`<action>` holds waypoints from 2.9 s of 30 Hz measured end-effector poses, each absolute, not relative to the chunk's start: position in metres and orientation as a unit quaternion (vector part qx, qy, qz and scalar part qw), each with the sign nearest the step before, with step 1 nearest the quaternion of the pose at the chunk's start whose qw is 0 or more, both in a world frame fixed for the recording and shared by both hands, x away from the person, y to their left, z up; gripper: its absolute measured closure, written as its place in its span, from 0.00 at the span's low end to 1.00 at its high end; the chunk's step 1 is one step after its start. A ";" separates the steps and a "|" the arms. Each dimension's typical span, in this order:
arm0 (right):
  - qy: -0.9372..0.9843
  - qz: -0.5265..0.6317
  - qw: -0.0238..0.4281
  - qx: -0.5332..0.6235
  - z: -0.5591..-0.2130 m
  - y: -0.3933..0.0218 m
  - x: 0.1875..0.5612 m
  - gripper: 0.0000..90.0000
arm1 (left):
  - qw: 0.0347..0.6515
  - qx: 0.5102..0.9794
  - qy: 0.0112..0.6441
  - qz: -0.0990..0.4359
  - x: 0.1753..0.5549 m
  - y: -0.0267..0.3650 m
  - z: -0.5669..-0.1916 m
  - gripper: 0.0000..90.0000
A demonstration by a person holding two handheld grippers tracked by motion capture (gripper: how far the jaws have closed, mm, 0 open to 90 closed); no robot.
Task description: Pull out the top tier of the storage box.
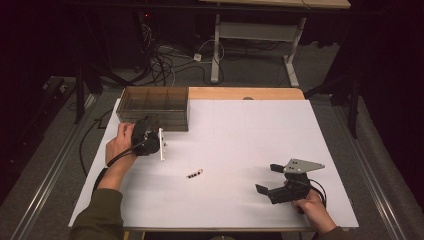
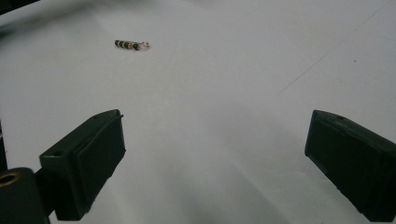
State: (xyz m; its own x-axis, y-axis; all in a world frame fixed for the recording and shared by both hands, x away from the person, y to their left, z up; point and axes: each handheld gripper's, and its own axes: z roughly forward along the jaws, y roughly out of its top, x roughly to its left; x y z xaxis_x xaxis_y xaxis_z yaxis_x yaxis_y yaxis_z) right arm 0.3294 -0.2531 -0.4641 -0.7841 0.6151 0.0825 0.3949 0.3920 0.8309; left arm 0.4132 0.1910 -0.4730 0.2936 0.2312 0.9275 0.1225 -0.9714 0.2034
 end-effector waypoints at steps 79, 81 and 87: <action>0.821 0.463 0.118 0.312 -0.464 -0.254 0.331 0.07 | -0.030 0.783 0.071 0.617 0.439 0.183 -0.481 0.84; 0.821 0.463 0.118 0.312 -0.464 -0.254 0.331 0.07 | -0.029 0.783 0.071 0.617 0.439 0.183 -0.481 0.85; 0.822 0.463 0.118 0.312 -0.464 -0.254 0.331 0.07 | -0.025 0.783 0.073 0.617 0.439 0.184 -0.481 0.86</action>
